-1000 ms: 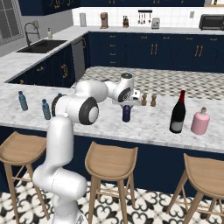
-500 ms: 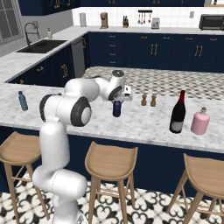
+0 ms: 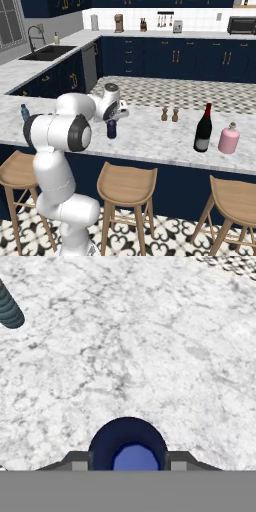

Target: Move the plastic bottles in the middle to the plastics group, and the glass bottles in the middle to the glass group.

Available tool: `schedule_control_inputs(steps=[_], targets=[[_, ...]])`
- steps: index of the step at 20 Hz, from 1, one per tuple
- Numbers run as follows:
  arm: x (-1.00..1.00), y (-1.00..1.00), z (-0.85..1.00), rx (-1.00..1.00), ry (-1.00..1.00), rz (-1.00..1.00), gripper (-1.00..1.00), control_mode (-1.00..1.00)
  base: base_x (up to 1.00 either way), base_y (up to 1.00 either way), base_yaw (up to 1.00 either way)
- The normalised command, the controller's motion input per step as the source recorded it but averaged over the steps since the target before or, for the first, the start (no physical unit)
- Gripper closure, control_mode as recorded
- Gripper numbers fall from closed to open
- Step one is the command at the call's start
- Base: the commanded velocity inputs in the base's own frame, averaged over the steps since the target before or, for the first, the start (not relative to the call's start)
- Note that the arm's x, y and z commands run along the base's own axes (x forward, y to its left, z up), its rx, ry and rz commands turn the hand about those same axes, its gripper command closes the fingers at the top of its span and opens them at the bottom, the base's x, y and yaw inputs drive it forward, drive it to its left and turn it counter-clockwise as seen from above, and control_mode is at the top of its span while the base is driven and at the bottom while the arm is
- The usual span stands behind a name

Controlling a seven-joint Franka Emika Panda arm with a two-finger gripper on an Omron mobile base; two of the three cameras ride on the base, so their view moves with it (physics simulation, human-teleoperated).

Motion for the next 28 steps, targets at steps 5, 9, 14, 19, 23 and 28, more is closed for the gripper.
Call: schedule_control_inputs(steps=[5, 9, 14, 19, 23, 28], targets=[[-0.06, 1.00, 0.11, -0.12, 0.00, 0.11, 1.00, -1.00, 0.00, 0.00, 0.00], [0.04, 1.00, 0.04, -0.06, 0.00, 0.07, 1.00, -1.00, 0.00, 0.00, 0.00], [0.01, 0.63, 0.00, 0.01, -0.02, 0.07, 1.00, -1.00, 0.00, 0.00, 0.00], [0.18, 0.33, 0.00, 0.05, 0.00, 0.07, 1.00, -1.00, 0.00, 0.00, 0.00], [0.14, -0.21, 0.04, 0.08, 0.00, 0.00, 1.00, -1.00, 0.00, 0.00, 0.00], [-0.04, -0.24, 0.37, 0.05, 0.00, 0.00, 1.00, -1.00, 0.00, 0.00, 0.00]])
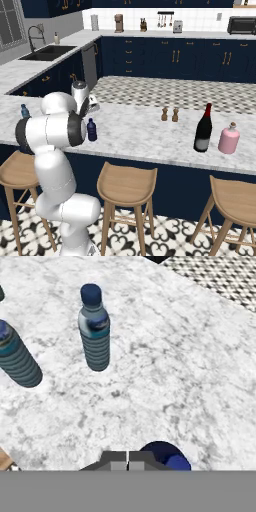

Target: Move the plastic bottles in the middle to the plastics group, and the glass bottles in the middle to the glass group.

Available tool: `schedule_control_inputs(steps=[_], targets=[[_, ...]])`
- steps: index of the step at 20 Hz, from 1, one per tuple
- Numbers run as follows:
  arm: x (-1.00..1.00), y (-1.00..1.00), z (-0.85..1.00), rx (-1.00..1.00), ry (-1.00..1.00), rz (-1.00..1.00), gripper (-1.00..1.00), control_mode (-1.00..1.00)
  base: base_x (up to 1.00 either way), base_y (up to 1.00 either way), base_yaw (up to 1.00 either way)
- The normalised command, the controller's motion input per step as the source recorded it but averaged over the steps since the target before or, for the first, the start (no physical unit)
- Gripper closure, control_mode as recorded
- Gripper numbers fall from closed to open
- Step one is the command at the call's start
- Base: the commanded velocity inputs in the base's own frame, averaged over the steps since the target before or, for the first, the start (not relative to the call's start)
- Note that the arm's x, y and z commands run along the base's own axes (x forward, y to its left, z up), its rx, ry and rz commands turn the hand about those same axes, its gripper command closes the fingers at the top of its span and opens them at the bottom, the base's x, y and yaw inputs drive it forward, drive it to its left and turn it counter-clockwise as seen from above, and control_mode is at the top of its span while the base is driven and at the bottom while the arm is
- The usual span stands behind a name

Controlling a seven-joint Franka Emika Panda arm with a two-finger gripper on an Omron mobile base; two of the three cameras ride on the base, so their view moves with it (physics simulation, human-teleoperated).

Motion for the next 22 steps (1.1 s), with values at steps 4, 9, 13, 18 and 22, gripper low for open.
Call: schedule_control_inputs(steps=[4, 9, 13, 18, 22], targets=[[-0.43, -0.08, 0.52, 0.00, 0.01, -0.13, -1.00, -1.00, 0.00, 0.00, 0.00], [-0.59, -0.46, 0.55, 0.00, 0.03, -0.25, -1.00, -1.00, 0.00, 0.00, 0.00], [-0.77, -0.82, 0.19, 0.00, 0.02, -0.29, -1.00, -1.00, 0.00, 0.00, 0.00], [-0.88, -0.63, 0.00, 0.03, 0.00, -0.33, -1.00, -1.00, 0.00, 0.00, 0.00], [-0.98, -0.57, 0.16, 0.10, -0.11, -0.30, -1.00, -1.00, 0.00, 0.00, 0.00]])
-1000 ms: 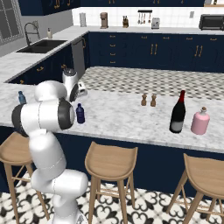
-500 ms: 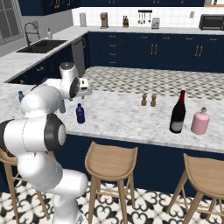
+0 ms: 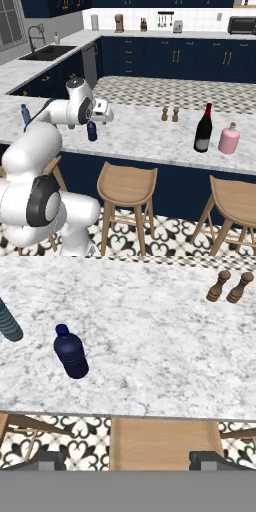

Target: Move the plastic bottles in the middle to the plastics group, and the glass bottles in the middle to the glass group.

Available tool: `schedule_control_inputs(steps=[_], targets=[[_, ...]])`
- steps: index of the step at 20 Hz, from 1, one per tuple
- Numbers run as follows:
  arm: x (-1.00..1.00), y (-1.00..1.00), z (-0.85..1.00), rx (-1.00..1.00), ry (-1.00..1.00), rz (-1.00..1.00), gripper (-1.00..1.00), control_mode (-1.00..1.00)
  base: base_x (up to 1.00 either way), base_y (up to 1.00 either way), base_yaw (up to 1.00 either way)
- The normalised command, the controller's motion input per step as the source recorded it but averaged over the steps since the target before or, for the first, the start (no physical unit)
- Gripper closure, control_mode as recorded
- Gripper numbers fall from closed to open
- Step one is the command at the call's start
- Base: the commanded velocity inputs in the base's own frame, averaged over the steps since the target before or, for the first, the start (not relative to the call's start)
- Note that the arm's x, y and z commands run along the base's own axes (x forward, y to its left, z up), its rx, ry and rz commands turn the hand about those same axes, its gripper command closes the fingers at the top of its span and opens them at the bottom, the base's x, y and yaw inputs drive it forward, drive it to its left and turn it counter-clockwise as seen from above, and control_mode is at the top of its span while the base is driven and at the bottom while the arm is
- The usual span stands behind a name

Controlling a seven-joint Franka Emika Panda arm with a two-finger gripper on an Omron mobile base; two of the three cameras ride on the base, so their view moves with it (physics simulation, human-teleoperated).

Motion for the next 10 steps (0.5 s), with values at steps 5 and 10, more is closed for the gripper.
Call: schedule_control_inputs(steps=[5, 10], targets=[[-0.79, -0.38, 0.58, 0.15, -0.19, -0.20, -1.00, -1.00, 0.00, 0.00, 0.00], [-0.40, -0.08, 0.54, 0.09, -0.21, -0.05, -1.00, -1.00, 0.00, 0.00, 0.00]])
